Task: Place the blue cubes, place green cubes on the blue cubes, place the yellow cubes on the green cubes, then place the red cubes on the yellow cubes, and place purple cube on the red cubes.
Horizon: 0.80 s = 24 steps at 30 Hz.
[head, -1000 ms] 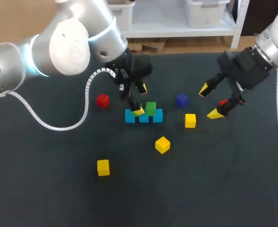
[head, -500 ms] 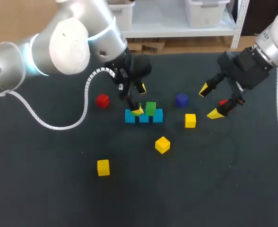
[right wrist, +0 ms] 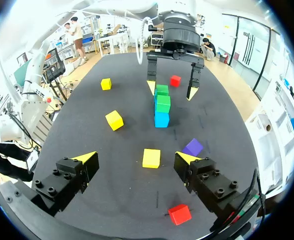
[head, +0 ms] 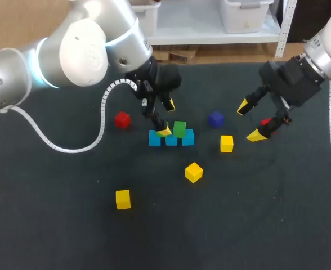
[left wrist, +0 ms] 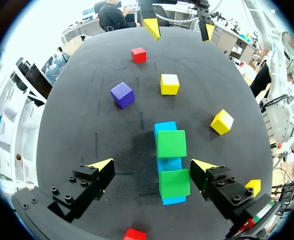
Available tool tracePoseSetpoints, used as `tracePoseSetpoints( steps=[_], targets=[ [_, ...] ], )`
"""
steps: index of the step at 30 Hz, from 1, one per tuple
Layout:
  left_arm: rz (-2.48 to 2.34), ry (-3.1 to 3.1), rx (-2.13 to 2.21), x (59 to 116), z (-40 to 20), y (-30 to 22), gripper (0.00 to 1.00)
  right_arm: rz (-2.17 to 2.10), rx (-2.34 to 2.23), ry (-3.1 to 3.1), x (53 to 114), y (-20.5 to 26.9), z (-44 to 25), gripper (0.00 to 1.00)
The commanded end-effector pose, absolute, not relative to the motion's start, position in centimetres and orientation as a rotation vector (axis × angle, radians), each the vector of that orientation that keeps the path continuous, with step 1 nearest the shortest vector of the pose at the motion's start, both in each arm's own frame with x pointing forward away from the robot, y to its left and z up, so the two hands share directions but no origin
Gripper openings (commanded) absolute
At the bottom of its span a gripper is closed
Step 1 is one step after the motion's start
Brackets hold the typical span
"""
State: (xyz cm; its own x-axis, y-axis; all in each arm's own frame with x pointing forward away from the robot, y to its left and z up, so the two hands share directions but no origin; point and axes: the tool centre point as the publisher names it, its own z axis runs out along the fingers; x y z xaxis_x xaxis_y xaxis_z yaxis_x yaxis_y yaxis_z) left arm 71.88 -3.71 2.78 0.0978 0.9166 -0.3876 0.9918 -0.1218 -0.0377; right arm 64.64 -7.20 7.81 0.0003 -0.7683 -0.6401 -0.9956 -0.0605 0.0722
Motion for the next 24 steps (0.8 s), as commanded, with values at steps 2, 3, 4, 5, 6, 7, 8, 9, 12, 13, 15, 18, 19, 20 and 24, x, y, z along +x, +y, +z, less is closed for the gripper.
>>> tracePoseSetpoints(
  steps=[2,3,4,5,6,7,8,9,12,13,15,18,19,20,24],
  targets=[
    [-0.461,1.899,2.126,71.4,3.7,-3.0,1.0,0.759,-1.88,1.812,64.7,-7.2,7.8,1.0],
    [-0.458,1.889,2.125,71.3,3.9,-2.8,1.0,0.759,-1.88,1.812,64.7,-7.2,7.8,1.0],
    [-0.451,1.876,2.126,71.1,4.1,-2.7,1.0,0.759,-1.88,1.812,64.7,-7.2,7.8,1.0],
    [-0.45,1.87,2.129,70.9,4.3,-2.6,1.0,0.759,-1.88,1.812,64.7,-7.2,7.8,1.0],
    [-0.449,1.865,2.126,70.7,4.5,-2.4,1.0,0.759,-1.88,1.812,64.7,-7.2,7.8,1.0],
    [-0.447,1.856,2.126,70.5,4.7,-2.2,1.0,0.759,-1.88,1.812,64.7,-7.2,7.8,1.0],
    [-0.444,1.853,2.128,70.3,4.9,-2.0,1.0,0.759,-1.88,1.812,64.7,-7.2,7.8,1.0],
    [-0.442,1.846,2.129,70.0,5.2,-1.7,1.0,0.759,-1.88,1.812,64.7,-7.2,7.8,1.0],
    [-0.435,1.831,2.133,69.5,5.8,-0.7,1.0,0.759,-1.88,1.812,64.7,-7.2,7.8,1.0],
    [-0.432,1.829,2.131,69.3,6.0,-0.3,1.0,0.759,-1.88,1.812,64.7,-7.2,7.8,1.0],
    [-0.431,1.827,2.126,69.0,6.4,0.5,1.0,0.759,-1.88,1.812,64.7,-7.2,7.8,1.0],
    [-0.425,1.822,2.113,68.5,6.8,1.9,1.0,0.759,-1.88,1.812,64.7,-7.2,7.8,1.0],
    [-0.425,1.824,2.108,68.4,6.8,2.3,1.0,0.759,-1.88,1.812,64.7,-7.2,7.8,1.0],
    [-0.424,1.825,2.108,68.2,6.8,2.7,1.0,0.759,-1.88,1.812,64.7,-7.2,7.8,1.0],
    [-0.431,1.807,2.114,67.5,6.7,4.2,1.0,0.759,-1.88,1.812,64.7,-7.2,7.8,1.0]
  ],
)
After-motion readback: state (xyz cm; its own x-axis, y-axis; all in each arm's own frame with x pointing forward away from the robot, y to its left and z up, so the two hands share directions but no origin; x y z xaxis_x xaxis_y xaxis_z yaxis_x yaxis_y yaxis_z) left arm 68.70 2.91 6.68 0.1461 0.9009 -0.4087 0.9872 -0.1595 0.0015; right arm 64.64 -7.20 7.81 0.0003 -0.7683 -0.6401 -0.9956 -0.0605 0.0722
